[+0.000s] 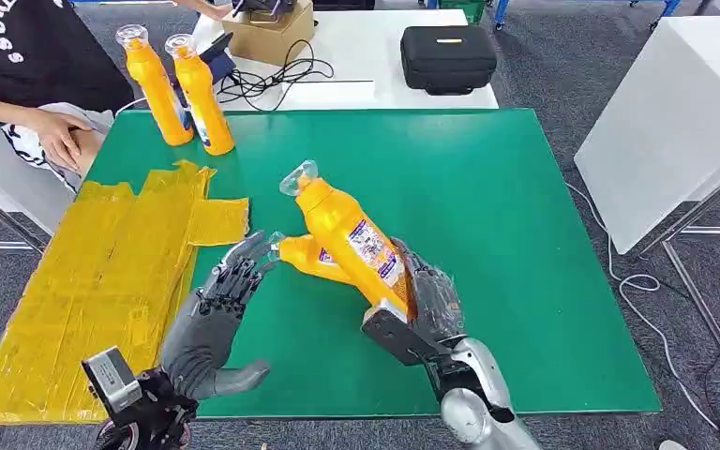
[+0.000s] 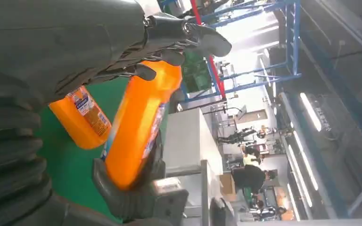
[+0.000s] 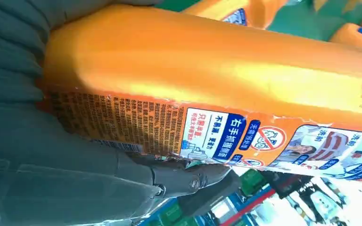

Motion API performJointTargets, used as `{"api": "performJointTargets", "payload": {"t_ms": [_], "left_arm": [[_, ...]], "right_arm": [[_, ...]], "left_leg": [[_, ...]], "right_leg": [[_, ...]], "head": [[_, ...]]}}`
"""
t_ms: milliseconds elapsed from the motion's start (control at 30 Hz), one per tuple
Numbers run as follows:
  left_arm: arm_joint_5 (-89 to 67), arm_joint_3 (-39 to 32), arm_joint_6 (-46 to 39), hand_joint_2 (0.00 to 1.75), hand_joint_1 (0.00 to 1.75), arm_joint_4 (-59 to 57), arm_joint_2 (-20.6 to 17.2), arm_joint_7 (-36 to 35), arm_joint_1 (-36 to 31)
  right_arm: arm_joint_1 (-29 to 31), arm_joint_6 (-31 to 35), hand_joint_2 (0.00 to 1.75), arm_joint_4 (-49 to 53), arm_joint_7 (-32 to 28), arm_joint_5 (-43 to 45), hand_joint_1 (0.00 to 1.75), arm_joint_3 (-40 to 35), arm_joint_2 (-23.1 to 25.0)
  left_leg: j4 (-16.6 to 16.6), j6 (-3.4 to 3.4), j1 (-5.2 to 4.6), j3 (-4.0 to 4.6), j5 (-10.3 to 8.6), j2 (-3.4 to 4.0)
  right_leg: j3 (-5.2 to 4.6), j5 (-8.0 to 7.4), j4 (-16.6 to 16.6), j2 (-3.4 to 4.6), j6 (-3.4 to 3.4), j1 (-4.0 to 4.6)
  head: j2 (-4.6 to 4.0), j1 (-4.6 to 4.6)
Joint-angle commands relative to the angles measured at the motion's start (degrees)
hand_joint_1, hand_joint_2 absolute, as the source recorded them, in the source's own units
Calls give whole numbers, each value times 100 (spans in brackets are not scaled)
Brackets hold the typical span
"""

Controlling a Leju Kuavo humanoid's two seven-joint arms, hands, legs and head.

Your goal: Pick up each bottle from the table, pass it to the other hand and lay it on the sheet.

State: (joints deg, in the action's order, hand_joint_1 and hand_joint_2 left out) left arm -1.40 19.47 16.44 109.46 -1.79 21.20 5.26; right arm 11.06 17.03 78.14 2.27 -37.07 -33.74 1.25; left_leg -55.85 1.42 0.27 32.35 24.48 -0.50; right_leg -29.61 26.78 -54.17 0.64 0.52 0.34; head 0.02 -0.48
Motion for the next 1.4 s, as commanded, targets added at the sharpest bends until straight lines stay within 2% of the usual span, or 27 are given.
{"api": "performJointTargets", "payload": {"t_ms": [33, 133, 333, 467, 767, 800, 1033, 1067, 1100, 1233, 1367, 1400], "left_arm": [[-87, -154, 20, 175, 0, -5, 48, 15, 14], [-145, -68, -42, 175, 0, 29, -6, 58, 34], [-102, -28, -170, 175, 0, -17, -82, 50, 140], [-183, -3, -334, 175, 0, -133, -64, -154, 107], [-258, 176, -442, 175, 0, -433, -119, -516, 52], [-272, 195, -478, 175, 0, -458, -127, -590, 12], [-272, 178, -532, 175, 0, -454, -116, -662, -11], [-336, 215, -614, 0, 0, -440, -134, -724, -44], [-298, 253, -622, 0, 0, -451, -159, -730, -81], [-135, 367, -655, 0, 0, -540, -233, -808, -158], [245, 372, -608, 0, 0, -556, -211, -940, -167], [378, 361, -581, 0, 0, -561, -205, -1006, -161]], "right_arm": [[-263, 404, 175, 837, -261, 184, 175, 386, -129], [-549, 571, 175, 1431, -113, 255, 175, 470, -316], [-839, 972, 175, 1584, -275, 200, 175, 613, -354], [-732, 1342, 175, 1421, -737, -165, 175, 418, -528], [-561, 1654, 175, 1222, -850, -1228, 175, -148, -517], [-526, 1634, 175, 1220, -816, -1294, 175, -198, -525], [-501, 1615, 175, 1224, -793, -1312, 175, -220, -547], [-485, 1608, 175, 1174, -690, -1574, 175, -258, -574], [-467, 1565, 175, 1139, -633, -1764, 175, -327, -586], [-403, 1533, 175, 944, -546, -2453, 175, -612, -608], [-356, 1484, 175, 831, -510, -2710, 175, -774, -584], [-339, 1465, 175, 813, -517, -2824, 175, -823, -584]], "left_leg": [[2, -2, -1, -8, 2, -1], [0, -2, -2, -6, 4, -8], [3, -2, 0, -10, 5, -4], [4, -2, -1, -1, 2, -2], [8, -2, -1, -13, 5, 5], [9, -5, 2, -31, 13, 8], [6, -3, -1, -10, 4, 3], [5, -2, -1, -1, 2, 3], [5, -4, 2, -21, 9, 6], [7, -4, 0, -10, 4, 3], [11, -6, 2, -25, 9, 5], [7, -3, 0, -5, 2, 3]], "right_leg": [[9, 3, 3, -7, 6, -1], [9, 7, 1, -15, 6, -3], [13, 5, 7, -10, 7, -1], [2, 1, 5, -7, 5, -2], [12, 2, 9, -2, 5, -1], [31, 8, 15, -3, 9, 2], [10, 2, 8, -4, 7, -2], [1, 0, 6, -2, 5, -1], [23, 4, 11, -5, 10, 2], [12, 2, 9, -5, 6, 0], [27, 5, 15, -5, 8, 2], [4, 0, 8, -2, 4, 0]], "head": [[0, -2], [0, -2], [0, -2], [0, -2], [0, -2], [0, -2], [0, -2], [0, 0], [0, 0], [0, 0], [0, -2], [0, -2]]}}
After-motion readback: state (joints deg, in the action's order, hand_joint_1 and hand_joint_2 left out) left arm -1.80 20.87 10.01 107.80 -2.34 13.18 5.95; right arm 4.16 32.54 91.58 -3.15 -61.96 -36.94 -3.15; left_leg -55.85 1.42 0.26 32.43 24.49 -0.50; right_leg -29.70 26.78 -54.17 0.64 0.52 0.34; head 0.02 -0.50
